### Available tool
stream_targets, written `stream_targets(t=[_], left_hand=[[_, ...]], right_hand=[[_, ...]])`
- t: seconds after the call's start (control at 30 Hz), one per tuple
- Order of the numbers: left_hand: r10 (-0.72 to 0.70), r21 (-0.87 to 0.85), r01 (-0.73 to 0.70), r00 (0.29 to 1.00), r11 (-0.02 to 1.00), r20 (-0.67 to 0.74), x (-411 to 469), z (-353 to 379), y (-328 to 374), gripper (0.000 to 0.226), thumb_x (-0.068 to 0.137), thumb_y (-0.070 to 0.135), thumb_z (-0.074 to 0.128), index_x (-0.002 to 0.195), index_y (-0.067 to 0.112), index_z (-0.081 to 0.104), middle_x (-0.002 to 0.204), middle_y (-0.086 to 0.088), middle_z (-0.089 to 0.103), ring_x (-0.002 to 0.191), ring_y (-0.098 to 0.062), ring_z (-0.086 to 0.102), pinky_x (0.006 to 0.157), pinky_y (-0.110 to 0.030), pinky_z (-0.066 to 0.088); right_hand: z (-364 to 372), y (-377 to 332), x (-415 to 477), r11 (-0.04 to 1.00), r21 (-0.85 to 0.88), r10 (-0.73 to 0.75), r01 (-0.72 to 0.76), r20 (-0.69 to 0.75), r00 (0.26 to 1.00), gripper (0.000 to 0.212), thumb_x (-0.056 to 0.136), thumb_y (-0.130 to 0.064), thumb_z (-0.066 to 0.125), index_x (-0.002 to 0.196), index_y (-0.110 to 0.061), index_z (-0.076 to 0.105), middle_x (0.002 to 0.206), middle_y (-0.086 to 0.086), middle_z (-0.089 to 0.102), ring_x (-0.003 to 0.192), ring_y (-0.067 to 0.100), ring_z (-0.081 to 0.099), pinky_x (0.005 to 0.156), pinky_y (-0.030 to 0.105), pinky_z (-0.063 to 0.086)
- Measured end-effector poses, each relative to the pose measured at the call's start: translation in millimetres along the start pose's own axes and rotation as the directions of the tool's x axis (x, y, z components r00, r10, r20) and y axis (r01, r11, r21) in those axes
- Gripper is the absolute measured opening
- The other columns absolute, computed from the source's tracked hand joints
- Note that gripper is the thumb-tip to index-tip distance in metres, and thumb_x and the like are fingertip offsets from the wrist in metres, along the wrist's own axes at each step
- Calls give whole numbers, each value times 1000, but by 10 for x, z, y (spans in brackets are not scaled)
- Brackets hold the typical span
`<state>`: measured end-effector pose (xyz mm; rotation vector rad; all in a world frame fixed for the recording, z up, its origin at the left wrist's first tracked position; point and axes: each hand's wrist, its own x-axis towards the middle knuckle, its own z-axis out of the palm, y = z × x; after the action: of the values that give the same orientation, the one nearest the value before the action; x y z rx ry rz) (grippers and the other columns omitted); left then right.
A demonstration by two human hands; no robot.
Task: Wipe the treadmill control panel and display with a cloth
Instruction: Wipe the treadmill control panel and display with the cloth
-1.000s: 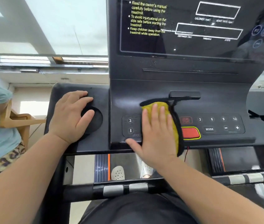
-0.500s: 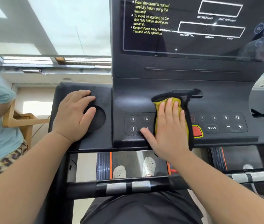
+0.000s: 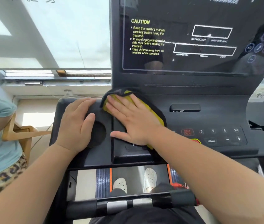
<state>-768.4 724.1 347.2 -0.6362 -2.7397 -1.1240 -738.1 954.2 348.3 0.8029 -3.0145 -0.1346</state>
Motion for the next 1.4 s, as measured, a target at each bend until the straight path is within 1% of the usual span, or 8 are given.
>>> stream_targets(t=[0.2,0.4,0.53,0.7,0.77,0.9,1.13,1.4], left_hand=[[12,-54,-11,1000,998,8,200,4,250,57,93,33,34,142,9,52,140,-9,55,130,-26,48,112,-36,33],[17,-218,-24,999,976,-31,433,87,513,59,96,34,33,151,14,42,146,-1,49,134,-22,47,114,-46,36],[26,-314,-53,996,948,-88,513,194,625,58,96,30,33,149,10,43,133,17,48,124,-8,48,108,-25,37],[-15,-367,-18,996,930,-88,534,179,604,57,94,29,32,145,9,49,128,1,55,118,-8,51,100,-10,32],[-25,-401,-5,997,916,-68,543,138,628,56,94,31,33,145,15,50,128,1,58,118,-14,55,100,-17,39],[-173,-589,169,984,790,49,625,67,694,55,86,36,41,140,48,39,116,28,61,111,-1,59,96,-27,45],[-243,-582,269,962,768,125,734,5,638,66,80,51,39,146,47,42,125,8,60,118,-12,59,105,-40,45],[-239,-543,266,963,796,122,725,-9,680,60,89,32,40,146,50,40,125,13,56,116,1,54,103,-32,42]], right_hand=[[-210,384,184,966,-206,104,-157,-248,963,92,97,-74,31,163,-12,12,172,8,12,158,29,8,126,48,-9],[-302,445,131,876,-27,440,-481,-361,822,99,97,-75,30,162,-4,6,170,17,-2,158,38,1,127,54,-4],[-230,602,-105,790,-6,574,-613,-344,743,100,97,-76,17,161,-2,-4,169,22,-5,156,43,-3,126,58,-3],[-530,1093,20,846,-90,431,-526,-466,772,91,99,-71,26,162,-7,14,169,20,13,156,42,9,124,59,-2],[-755,1256,192,870,-155,334,-468,-512,791,89,98,-71,31,162,-10,19,169,18,19,156,40,14,124,59,0],[-965,1222,467,877,-199,275,-438,-541,795,92,97,-73,35,162,-10,21,169,14,19,156,40,16,124,60,1],[-477,791,339,944,-271,70,-189,-395,916,86,97,-71,35,163,-18,16,170,1,9,157,29,7,125,53,-10],[-314,1102,-78,927,-241,162,-287,-431,887,84,98,-72,28,164,-22,14,170,1,7,156,32,7,125,55,-2]])
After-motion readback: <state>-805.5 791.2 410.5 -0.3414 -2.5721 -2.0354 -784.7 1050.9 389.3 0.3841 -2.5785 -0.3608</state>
